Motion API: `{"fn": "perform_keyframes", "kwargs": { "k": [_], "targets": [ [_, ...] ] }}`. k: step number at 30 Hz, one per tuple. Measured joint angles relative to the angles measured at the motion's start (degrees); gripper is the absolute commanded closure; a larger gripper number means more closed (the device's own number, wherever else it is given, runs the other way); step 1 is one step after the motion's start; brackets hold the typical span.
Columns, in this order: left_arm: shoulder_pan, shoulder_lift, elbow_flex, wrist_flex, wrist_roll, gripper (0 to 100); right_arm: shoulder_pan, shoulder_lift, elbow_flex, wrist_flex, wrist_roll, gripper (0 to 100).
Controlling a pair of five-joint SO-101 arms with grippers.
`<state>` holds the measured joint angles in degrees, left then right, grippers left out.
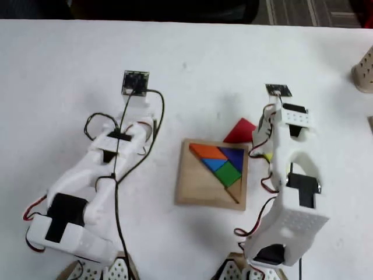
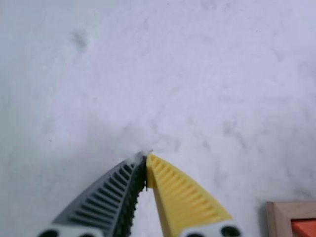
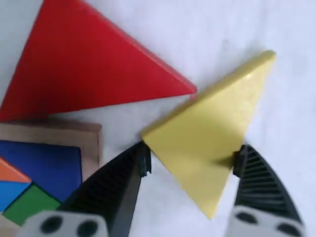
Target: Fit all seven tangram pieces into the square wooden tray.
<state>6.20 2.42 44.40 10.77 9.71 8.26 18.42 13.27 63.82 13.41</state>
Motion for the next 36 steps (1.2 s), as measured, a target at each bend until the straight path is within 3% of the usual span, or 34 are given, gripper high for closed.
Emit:
{"fn": "perform_keyframes", "kwargs": {
  "k": [11, 21, 36],
  "targets": [
    [0.0, 0.0, 0.0, 0.0, 0.0, 97, 0.0, 0.53, -1.32, 1.76, 0.0, 71.7],
    [0.0, 0.0, 0.0, 0.0, 0.0, 97, -0.88, -3.43, -1.49, 2.02, -7.65, 69.4],
    [0.0, 0.0, 0.0, 0.0, 0.0, 97, -0.88, 10.02, -15.38, 5.8, -7.74, 69.4]
  ]
}}
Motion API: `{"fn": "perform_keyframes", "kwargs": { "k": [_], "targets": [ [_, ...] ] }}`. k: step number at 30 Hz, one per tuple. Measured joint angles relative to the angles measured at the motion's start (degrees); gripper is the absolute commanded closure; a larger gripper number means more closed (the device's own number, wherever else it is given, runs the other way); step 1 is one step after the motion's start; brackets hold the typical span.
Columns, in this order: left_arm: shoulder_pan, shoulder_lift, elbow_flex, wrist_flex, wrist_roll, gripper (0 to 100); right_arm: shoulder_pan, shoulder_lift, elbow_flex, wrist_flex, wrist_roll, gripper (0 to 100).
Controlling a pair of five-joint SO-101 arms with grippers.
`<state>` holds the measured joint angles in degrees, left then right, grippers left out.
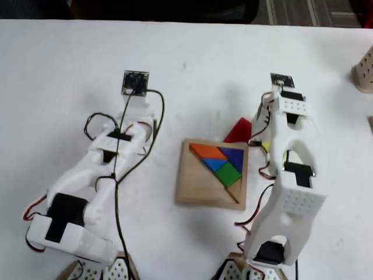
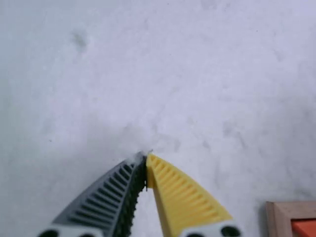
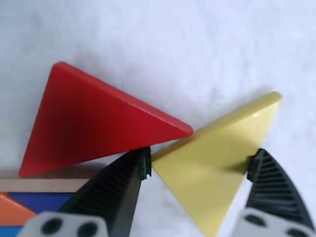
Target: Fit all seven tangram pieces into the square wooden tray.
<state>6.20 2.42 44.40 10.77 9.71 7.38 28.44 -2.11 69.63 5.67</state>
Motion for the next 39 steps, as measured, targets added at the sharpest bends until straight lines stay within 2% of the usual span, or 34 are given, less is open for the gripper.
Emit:
{"fn": "perform_keyframes", "kwargs": {
  "k": [6, 15, 20, 39],
  "targets": [
    [0.0, 0.0, 0.0, 0.0, 0.0, 97, 0.0, 0.09, -0.35, 0.88, 0.0, 73.3],
    [0.0, 0.0, 0.0, 0.0, 0.0, 97, 0.09, 0.09, -0.44, 1.05, 0.0, 73.6],
    [0.0, 0.0, 0.0, 0.0, 0.0, 97, 0.62, 0.35, -0.53, 1.49, -0.26, 81.1],
    [0.0, 0.0, 0.0, 0.0, 0.0, 97, 0.88, 0.35, -0.53, 2.73, -0.26, 81.5]
  ]
}}
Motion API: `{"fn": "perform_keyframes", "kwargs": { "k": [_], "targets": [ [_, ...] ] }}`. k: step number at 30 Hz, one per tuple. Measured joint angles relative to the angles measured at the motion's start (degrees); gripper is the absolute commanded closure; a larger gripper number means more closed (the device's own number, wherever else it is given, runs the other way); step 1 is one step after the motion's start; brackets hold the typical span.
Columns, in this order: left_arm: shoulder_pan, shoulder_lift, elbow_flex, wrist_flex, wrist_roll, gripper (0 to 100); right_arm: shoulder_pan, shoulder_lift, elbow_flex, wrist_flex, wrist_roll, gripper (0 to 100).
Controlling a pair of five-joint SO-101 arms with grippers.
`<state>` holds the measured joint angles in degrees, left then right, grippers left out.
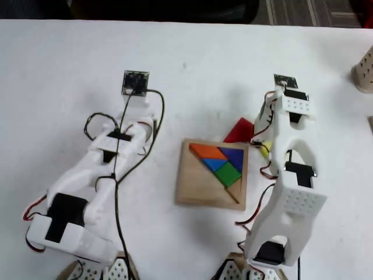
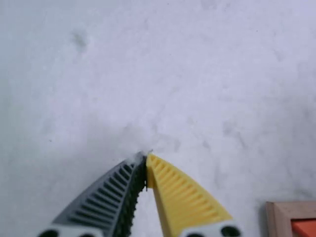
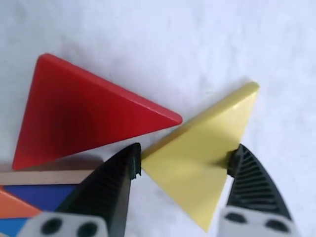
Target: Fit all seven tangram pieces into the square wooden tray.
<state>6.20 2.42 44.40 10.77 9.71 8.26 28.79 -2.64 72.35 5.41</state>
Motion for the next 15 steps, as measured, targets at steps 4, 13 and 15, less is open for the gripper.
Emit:
{"fn": "perform_keyframes", "kwargs": {
  "k": [4, 13, 15],
  "targets": [
    [0.0, 0.0, 0.0, 0.0, 0.0, 97, 0.0, -0.09, 0.0, 0.97, 0.0, 81.5],
    [0.0, 0.0, 0.0, 0.0, 0.0, 97, -0.09, -2.2, 2.9, 1.05, 0.0, 81.5],
    [0.0, 0.0, 0.0, 0.0, 0.0, 97, -0.09, -4.31, 5.71, -0.09, 0.0, 81.5]
  ]
}}
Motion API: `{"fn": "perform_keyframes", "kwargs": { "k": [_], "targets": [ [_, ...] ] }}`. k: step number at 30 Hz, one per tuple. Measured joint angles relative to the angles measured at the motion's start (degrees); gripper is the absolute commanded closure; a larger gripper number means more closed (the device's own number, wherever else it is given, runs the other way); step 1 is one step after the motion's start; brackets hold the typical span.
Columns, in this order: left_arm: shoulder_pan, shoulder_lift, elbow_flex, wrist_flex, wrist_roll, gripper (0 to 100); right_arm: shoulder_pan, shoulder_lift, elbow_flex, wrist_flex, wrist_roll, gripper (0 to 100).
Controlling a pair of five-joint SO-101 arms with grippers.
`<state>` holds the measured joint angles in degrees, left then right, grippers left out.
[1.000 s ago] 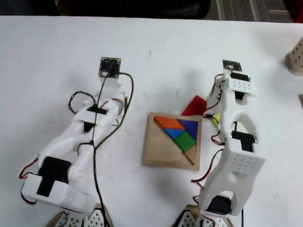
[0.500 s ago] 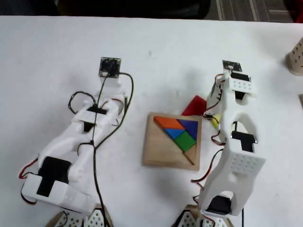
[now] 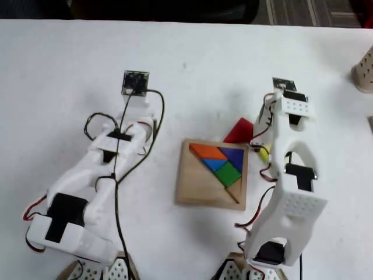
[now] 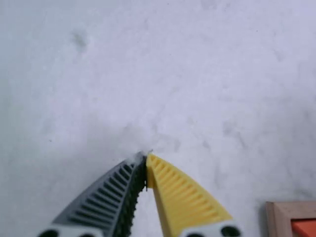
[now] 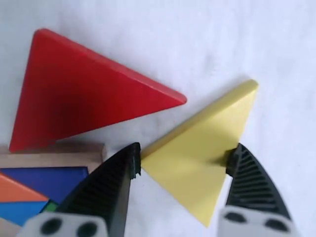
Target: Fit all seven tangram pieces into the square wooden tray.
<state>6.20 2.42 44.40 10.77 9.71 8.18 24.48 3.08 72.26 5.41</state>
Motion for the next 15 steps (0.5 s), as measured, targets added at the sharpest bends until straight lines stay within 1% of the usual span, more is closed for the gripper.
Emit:
{"fn": "perform_keyframes", "kwargs": {
  "k": [5, 9, 15],
  "targets": [
    [0.0, 0.0, 0.0, 0.0, 0.0, 97, -1.32, -6.77, 9.49, -4.13, 0.0, 81.6],
    [0.0, 0.0, 0.0, 0.0, 0.0, 97, -2.02, -11.96, 16.44, -7.65, 0.0, 85.5],
    [0.0, 0.0, 0.0, 0.0, 0.0, 97, -2.11, -17.49, 21.01, -10.02, 0.0, 85.8]
  ]
}}
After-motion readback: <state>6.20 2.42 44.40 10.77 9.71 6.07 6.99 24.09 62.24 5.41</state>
